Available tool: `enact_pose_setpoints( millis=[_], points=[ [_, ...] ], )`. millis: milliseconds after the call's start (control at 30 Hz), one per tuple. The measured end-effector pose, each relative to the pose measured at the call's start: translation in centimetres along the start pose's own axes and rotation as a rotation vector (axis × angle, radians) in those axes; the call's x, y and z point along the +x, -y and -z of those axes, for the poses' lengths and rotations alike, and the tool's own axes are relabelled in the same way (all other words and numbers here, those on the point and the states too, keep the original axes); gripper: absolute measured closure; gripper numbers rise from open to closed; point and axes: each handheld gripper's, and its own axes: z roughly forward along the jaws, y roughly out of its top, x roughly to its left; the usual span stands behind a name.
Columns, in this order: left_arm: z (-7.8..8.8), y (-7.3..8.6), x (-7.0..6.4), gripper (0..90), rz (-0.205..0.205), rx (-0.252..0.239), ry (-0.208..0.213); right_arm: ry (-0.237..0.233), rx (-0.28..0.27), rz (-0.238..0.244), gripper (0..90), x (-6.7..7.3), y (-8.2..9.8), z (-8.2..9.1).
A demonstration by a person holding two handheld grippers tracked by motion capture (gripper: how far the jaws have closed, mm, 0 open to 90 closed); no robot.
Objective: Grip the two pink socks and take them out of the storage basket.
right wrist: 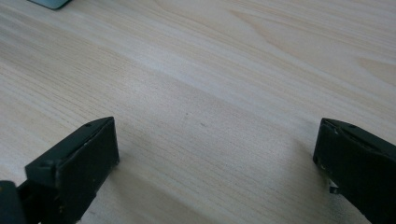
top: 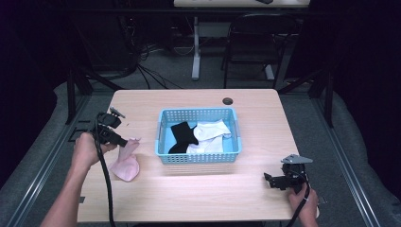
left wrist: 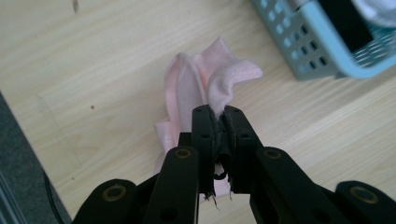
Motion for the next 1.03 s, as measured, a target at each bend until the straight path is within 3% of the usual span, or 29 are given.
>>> enact_pose_setpoints(
  millis=[67, 167, 233, 400, 533, 767, 800, 1033],
  points=[
    [-1.3, 0.5, 0.2, 83.5, 0.021, 0.024, 0.012, 0.0, 0.0, 0.0, 0.0, 0.0, 0.0, 0.0],
    [-2.4, 1.0, 0.6, 79.9, 0.046, 0.02, 0.009, 0.0, -0.001, -0.001, 0.0, 0.0, 0.0, 0.0],
    [-2.4, 1.3, 0.9, 71.1, 0.066, 0.009, 0.003, 0.0, 0.0, 0.0, 0.0, 0.0, 0.0, 0.0],
    [-1.3, 2.2, 1.4, 32.3, 0.114, -0.042, -0.039, 0.0, 0.0, 0.0, 0.0, 0.0, 0.0, 0.0],
    [-0.5, 3.6, 1.8, 14.7, 0.14, -0.092, -0.071, 0.0, -0.001, -0.001, 0.0, 0.0, 0.0, 0.0],
    [-0.3, 6.2, 2.9, 6.0, 0.196, -0.134, -0.072, 0.0, 0.0, 0.0, 0.0, 0.0, 0.0, 0.0],
    [-0.6, 7.1, 3.4, 4.9, 0.216, -0.131, -0.074, 0.0, 0.0, 0.0, 0.0, 0.0, 0.0, 0.0],
    [-1.5, 8.7, 4.2, 4.6, 0.25, -0.115, -0.087, 0.0, 0.0, 0.0, 0.0, 0.0, 0.0, 0.0]
  ],
)
